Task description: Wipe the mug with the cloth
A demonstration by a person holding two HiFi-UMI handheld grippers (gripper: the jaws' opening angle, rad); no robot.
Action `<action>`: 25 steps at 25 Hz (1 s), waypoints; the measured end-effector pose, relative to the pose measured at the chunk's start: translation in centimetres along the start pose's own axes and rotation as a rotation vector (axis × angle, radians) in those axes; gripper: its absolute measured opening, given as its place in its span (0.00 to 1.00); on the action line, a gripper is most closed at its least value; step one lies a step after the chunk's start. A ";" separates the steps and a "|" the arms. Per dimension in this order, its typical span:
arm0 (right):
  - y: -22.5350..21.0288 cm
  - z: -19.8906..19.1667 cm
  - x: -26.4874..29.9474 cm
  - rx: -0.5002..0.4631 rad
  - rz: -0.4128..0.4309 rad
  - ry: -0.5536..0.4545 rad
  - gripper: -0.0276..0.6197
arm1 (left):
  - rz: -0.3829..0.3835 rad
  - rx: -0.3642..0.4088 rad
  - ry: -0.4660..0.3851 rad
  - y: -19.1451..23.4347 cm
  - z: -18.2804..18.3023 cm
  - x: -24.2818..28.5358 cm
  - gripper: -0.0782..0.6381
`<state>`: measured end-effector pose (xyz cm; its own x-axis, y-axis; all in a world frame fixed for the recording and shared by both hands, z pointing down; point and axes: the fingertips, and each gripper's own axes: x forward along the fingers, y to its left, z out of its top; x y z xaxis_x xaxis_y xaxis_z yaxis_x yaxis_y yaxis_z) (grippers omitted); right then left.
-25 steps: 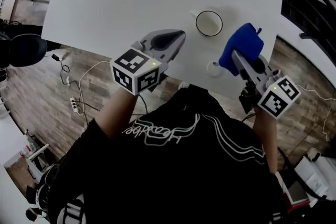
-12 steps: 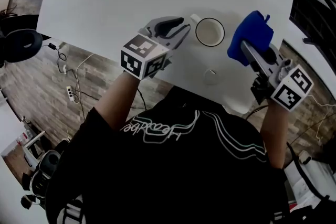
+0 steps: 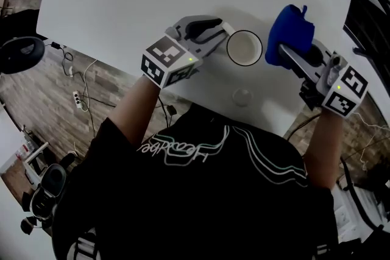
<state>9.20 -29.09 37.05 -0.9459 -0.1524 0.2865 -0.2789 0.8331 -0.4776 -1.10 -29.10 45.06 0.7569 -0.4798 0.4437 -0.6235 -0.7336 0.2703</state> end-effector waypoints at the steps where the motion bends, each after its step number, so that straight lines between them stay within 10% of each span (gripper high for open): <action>1: -0.6 0.4 0.2 -0.002 0.019 0.005 0.12 | -0.004 0.001 -0.001 0.1 0.1 0.5 0.25; 25: -4.0 1.7 7.6 -0.056 0.422 0.188 0.12 | -0.099 0.019 0.027 4.0 0.4 2.7 0.20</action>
<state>2.87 -34.48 39.66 -0.9269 0.3011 0.2242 0.1386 0.8296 -0.5409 -1.49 -33.54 47.03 0.8092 -0.3914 0.4382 -0.5417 -0.7860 0.2981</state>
